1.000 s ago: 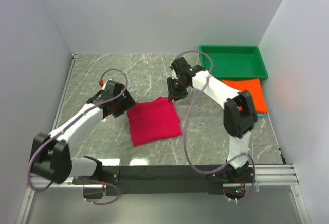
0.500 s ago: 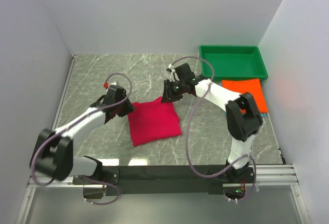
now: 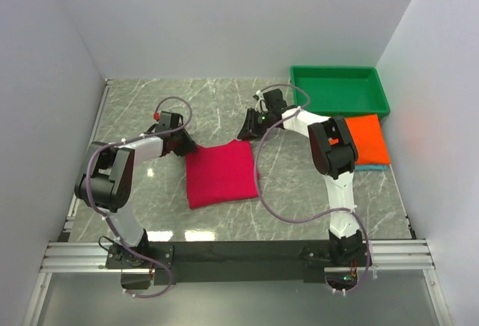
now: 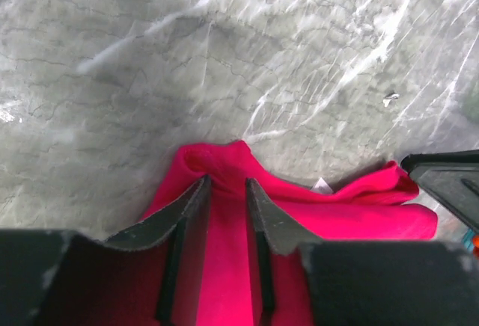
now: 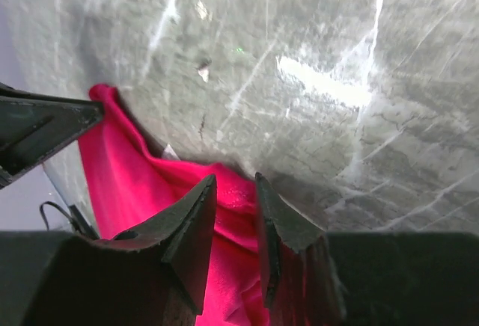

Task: Fold and stack the t-shirts
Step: Fold the tshirt

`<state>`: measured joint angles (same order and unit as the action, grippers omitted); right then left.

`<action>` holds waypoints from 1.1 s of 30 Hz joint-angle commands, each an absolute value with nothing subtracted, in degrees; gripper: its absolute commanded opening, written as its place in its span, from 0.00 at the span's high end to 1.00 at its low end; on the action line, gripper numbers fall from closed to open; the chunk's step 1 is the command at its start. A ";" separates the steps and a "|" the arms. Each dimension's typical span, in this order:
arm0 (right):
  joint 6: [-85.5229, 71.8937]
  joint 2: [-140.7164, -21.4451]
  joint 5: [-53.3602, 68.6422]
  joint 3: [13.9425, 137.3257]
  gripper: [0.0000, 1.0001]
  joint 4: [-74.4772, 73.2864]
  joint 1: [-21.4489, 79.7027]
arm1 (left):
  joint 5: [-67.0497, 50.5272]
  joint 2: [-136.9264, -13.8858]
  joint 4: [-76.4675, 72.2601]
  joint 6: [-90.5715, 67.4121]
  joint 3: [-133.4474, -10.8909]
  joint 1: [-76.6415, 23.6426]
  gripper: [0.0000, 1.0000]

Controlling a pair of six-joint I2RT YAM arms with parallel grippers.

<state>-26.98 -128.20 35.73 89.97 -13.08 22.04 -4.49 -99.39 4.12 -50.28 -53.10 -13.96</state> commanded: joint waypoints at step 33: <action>-42.52 -114.17 56.15 48.52 0.64 10.09 23.83 | -7.90 -68.90 1.49 -69.44 -18.37 -22.07 0.94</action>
